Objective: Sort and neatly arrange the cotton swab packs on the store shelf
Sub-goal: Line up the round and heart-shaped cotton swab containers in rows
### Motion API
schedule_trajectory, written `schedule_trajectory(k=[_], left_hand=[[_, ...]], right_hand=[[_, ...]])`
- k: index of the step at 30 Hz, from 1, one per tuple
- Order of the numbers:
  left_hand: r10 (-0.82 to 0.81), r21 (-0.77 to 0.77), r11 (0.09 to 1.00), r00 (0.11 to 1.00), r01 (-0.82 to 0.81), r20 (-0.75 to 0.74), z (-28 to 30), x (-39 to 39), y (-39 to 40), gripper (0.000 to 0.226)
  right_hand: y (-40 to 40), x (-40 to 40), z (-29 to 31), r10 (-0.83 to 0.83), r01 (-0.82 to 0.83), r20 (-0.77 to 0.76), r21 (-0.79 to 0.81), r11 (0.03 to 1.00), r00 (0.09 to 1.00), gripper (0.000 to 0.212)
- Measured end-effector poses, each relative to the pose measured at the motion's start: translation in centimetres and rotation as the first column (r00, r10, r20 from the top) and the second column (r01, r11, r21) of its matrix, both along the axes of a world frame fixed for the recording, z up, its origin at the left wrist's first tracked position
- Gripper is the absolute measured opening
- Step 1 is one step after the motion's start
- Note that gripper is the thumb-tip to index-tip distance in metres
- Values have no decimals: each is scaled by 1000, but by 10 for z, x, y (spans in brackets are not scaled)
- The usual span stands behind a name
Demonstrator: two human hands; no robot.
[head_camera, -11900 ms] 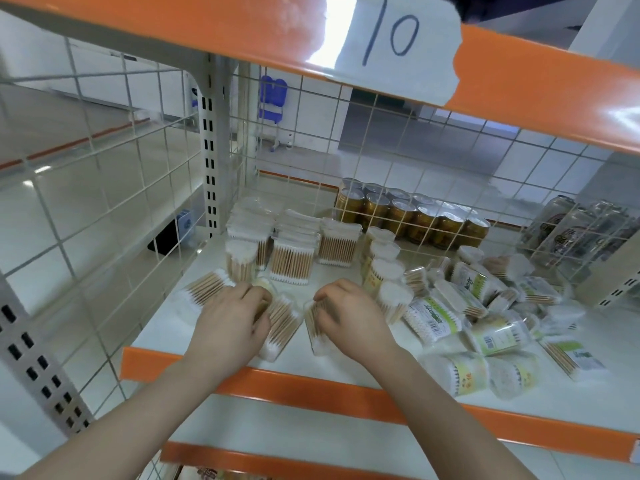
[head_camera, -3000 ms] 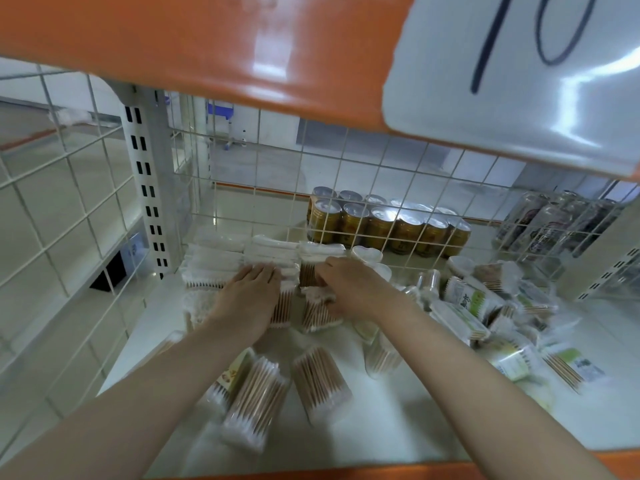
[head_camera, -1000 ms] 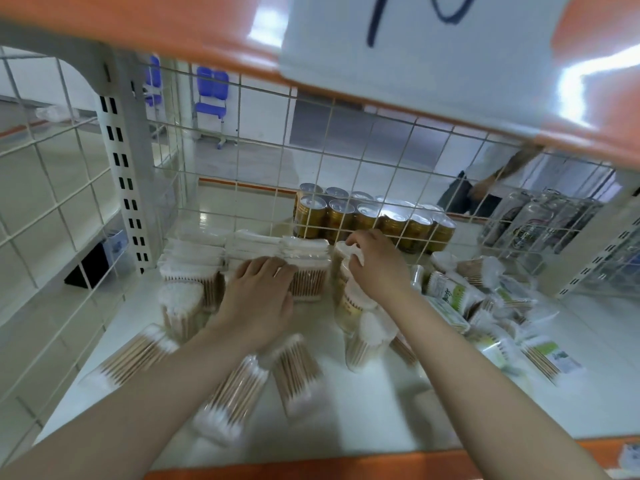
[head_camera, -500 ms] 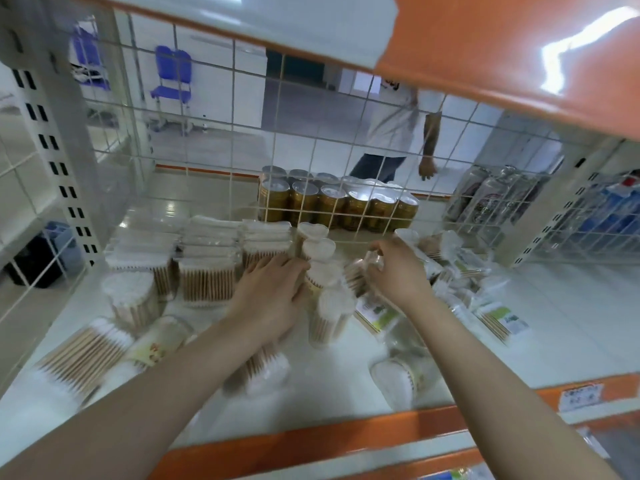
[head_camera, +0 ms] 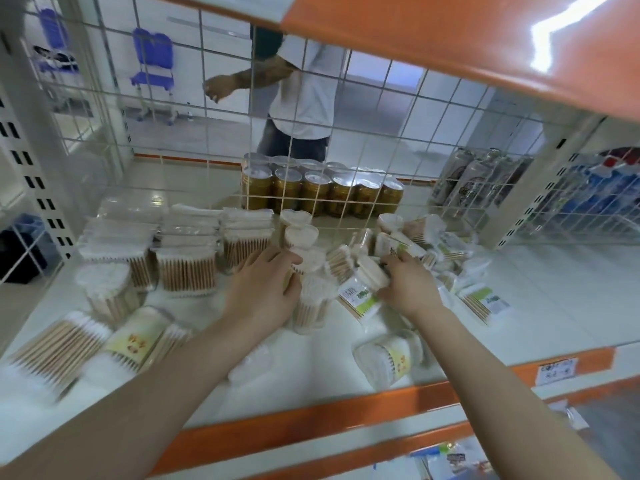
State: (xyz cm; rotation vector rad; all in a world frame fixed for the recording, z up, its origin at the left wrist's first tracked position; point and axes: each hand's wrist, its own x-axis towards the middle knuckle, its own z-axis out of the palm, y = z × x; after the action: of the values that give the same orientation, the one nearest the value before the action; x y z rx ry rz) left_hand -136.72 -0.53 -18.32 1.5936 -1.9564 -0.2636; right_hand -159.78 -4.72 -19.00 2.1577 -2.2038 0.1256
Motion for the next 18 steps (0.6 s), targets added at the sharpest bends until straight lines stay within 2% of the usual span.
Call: schedule_trajectory(k=[10, 18], left_hand=[[2, 15, 1000, 1000, -2, 8, -2, 4, 8, 30], [-2, 28, 1000, 1000, 3, -17, -2, 3, 12, 31]], right_hand=[[12, 4, -6, 71, -67, 5, -267, 961, 997, 32], [20, 9, 6, 229, -140, 128, -489, 861, 965, 25]])
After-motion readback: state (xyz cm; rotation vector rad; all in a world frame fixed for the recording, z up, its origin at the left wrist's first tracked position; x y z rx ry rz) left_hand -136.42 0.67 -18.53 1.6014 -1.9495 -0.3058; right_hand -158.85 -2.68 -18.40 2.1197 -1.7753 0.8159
